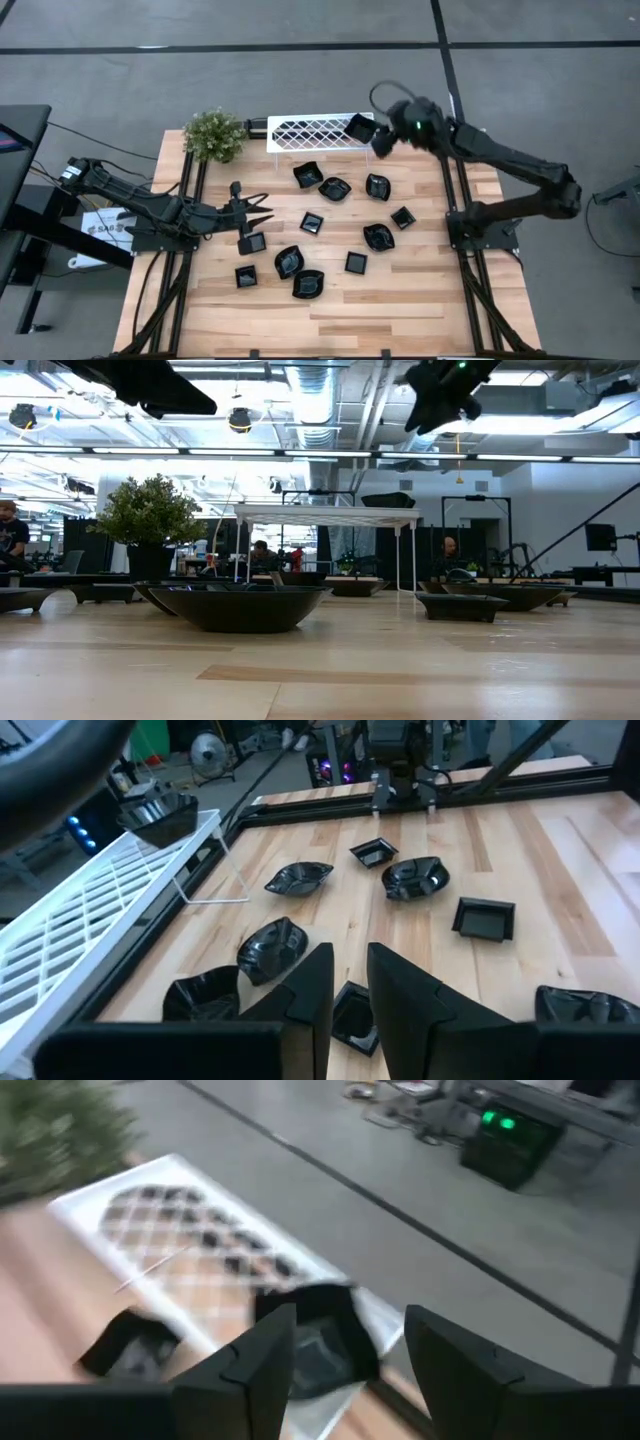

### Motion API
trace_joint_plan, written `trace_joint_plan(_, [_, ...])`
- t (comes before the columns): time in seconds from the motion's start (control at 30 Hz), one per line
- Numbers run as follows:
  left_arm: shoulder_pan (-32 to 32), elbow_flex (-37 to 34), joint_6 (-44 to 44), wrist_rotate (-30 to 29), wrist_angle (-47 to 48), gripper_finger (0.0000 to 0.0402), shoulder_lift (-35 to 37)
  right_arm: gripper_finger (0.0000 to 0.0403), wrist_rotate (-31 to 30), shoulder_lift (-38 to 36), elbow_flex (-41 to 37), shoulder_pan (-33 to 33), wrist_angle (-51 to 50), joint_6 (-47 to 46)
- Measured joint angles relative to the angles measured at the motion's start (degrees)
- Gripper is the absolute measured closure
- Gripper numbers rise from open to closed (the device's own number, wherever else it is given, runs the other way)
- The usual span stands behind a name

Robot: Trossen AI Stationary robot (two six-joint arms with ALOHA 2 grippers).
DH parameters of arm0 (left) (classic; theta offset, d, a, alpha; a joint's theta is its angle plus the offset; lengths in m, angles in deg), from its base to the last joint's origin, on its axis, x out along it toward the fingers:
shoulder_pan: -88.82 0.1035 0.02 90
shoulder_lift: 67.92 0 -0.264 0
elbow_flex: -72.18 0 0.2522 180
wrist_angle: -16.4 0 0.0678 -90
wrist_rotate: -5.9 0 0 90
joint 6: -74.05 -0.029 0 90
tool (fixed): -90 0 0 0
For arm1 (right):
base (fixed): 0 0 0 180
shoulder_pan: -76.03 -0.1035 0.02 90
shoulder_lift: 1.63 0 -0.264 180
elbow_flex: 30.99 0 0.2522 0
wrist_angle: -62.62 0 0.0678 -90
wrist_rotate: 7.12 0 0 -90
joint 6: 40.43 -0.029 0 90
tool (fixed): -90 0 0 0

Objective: Pick & Place Mini shaped plates
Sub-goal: Stack the black distorted square plate on top of the black distorted square plate on the shelf

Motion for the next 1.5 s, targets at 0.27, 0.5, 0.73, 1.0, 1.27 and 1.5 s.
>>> trace_joint_plan(0.27, [4.7, 0.0, 0.0, 2.2, -2.7, 0.0331, -3.7, 0.0234, -3.9, -8.5, -17.1, -16.5, 10.3, -3.6])
trace_joint_plan(0.5, [18.3, 0.0, -1.9, 13.9, -8.8, 0.0298, -14.4, 0.0232, -4.0, -9.2, -28.1, -29.8, 25.1, -4.7])
trace_joint_plan(0.73, [27.6, -0.1, -7.2, 19.7, -19.8, 0.0256, -23.8, 0.0235, -4.2, -5.0, -30.7, -37.0, 32.8, -1.1])
trace_joint_plan(1.0, [33.2, 2.8, -7.7, 27.0, -27.1, 0.0238, -30.3, 0.0235, -4.2, -0.9, -30.7, -40.1, 34.7, 0.3])
trace_joint_plan(1.27, [32.8, 6.4, -7.6, 27.1, -26.3, 0.0238, -37.7, 0.0236, -4.1, -1.2, -30.6, -41.5, 34.8, 0.3])
trace_joint_plan(1.5, [33.0, 6.6, -7.6, 25.5, -25.6, 0.0238, -41.1, 0.0234, -4.0, -1.2, -30.6, -41.6, 34.7, 0.3])
